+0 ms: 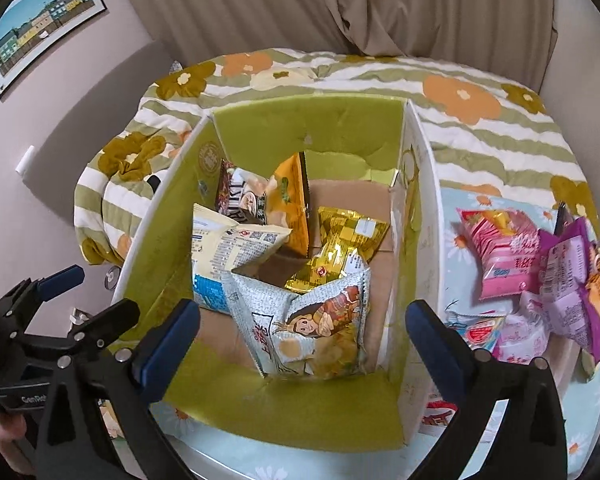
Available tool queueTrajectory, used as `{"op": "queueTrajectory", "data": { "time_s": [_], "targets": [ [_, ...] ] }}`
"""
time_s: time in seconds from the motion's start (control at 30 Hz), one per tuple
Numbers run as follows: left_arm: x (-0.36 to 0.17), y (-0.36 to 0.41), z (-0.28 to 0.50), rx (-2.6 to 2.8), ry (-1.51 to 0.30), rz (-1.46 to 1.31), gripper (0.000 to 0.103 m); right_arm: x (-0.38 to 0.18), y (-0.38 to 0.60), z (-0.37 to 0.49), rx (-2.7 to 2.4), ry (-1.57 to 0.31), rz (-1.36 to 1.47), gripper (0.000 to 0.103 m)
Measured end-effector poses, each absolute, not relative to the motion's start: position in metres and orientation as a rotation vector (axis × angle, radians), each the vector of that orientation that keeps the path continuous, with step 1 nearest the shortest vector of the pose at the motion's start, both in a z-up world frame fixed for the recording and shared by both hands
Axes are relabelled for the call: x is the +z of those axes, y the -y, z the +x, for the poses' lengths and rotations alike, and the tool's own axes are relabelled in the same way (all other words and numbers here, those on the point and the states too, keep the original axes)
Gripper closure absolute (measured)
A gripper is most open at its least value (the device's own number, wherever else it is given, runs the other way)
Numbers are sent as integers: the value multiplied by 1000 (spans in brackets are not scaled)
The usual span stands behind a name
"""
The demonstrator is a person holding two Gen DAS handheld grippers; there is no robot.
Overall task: Organize snacks
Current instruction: 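Carry both bags into the yellow-green box and open both tools to release, then move both tools back over the remaining snacks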
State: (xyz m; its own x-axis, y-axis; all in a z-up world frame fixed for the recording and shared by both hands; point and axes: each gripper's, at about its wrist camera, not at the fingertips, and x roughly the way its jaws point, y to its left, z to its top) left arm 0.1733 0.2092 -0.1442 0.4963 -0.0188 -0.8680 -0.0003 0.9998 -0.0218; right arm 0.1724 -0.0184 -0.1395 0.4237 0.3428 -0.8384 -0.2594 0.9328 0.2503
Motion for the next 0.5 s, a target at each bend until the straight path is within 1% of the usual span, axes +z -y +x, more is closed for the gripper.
{"op": "queueTrajectory", "data": {
  "time_s": [0.27, 0.5],
  "targets": [
    [-113, -170, 153, -9, -992, -13, 1, -99, 58, 143, 404, -976, 49, 1],
    [-92, -104, 135, -53, -948, -35, 1, -70, 123, 117, 397, -907, 46, 1]
  ]
}}
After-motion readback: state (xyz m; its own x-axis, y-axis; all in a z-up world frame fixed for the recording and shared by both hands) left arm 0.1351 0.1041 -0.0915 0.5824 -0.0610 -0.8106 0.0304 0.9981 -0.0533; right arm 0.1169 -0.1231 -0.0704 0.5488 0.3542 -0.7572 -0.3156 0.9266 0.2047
